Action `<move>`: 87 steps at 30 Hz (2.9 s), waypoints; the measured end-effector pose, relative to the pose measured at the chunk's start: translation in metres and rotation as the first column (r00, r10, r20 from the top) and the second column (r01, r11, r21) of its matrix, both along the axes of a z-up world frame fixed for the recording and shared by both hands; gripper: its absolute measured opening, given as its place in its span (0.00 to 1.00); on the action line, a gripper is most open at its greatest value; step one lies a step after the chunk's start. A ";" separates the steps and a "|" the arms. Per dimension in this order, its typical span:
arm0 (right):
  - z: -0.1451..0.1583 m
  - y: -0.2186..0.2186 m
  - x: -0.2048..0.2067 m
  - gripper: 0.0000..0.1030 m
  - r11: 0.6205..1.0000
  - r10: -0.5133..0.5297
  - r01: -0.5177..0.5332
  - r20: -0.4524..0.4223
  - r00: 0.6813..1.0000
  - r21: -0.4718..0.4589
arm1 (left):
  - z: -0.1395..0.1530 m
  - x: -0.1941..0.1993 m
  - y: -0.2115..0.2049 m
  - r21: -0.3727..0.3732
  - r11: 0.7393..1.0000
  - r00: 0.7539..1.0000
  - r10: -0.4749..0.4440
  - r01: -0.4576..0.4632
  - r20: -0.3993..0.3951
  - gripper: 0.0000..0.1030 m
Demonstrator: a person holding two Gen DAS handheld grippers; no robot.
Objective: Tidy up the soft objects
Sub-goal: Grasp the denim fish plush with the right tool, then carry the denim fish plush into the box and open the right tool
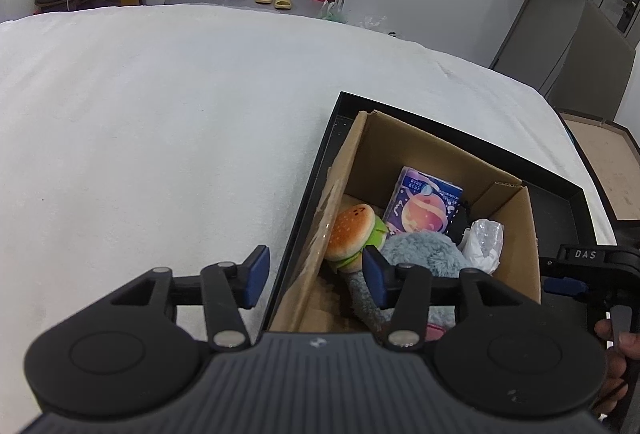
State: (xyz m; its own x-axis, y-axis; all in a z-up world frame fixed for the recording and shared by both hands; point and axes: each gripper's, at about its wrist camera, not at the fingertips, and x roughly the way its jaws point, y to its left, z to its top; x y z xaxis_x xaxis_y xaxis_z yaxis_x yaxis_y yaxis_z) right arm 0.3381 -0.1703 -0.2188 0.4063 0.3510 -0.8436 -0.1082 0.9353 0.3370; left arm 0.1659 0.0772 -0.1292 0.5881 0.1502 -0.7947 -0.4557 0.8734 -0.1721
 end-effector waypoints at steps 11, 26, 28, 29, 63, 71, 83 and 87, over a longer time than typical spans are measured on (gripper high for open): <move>-0.015 0.009 0.014 0.38 1.000 -0.015 0.014 -0.041 0.999 -0.011 | -0.004 0.005 -0.001 0.003 1.000 1.000 -0.003 0.003 -0.012 0.49; -0.002 0.012 0.005 0.14 0.998 0.046 -0.045 0.006 0.999 -0.034 | -0.003 0.001 -0.004 0.004 1.000 1.000 -0.010 0.010 -0.012 0.50; 0.002 0.009 0.002 0.12 0.999 0.046 -0.045 0.015 0.999 -0.030 | -0.003 0.001 -0.005 0.004 1.000 1.000 -0.016 0.016 -0.012 0.50; 0.004 0.007 0.000 0.11 0.999 0.044 -0.043 0.020 0.999 -0.028 | -0.003 0.001 -0.006 0.005 1.000 1.000 -0.020 0.020 -0.010 0.50; 0.109 0.009 -0.082 0.07 0.989 0.064 -0.084 0.169 0.984 0.119 | 0.008 -0.030 -0.004 -0.014 0.996 0.996 -0.089 0.089 -0.002 0.49; 0.111 0.031 -0.090 0.07 0.980 0.121 -0.142 0.151 0.981 0.139 | 0.002 -0.032 0.005 -0.054 0.995 0.996 -0.086 0.086 0.006 0.38; 0.103 0.063 -0.094 0.12 0.954 0.232 -0.241 0.072 0.970 0.177 | -0.009 -0.030 0.014 -0.098 0.991 0.996 -0.090 0.090 -0.005 0.15; 0.094 0.071 -0.094 0.23 0.960 0.240 -0.242 0.031 0.970 0.139 | -0.009 -0.030 0.013 -0.093 0.992 0.996 -0.091 0.091 -0.004 0.15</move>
State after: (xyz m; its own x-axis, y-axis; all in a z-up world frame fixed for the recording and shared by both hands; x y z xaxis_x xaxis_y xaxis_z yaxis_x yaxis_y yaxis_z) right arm 0.2443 -0.0991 -0.1249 0.3061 0.5551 -0.7734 -0.3305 0.8238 0.4604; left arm 0.1359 0.0900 -0.1384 0.5897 0.0218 -0.8073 -0.3767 0.8917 -0.2511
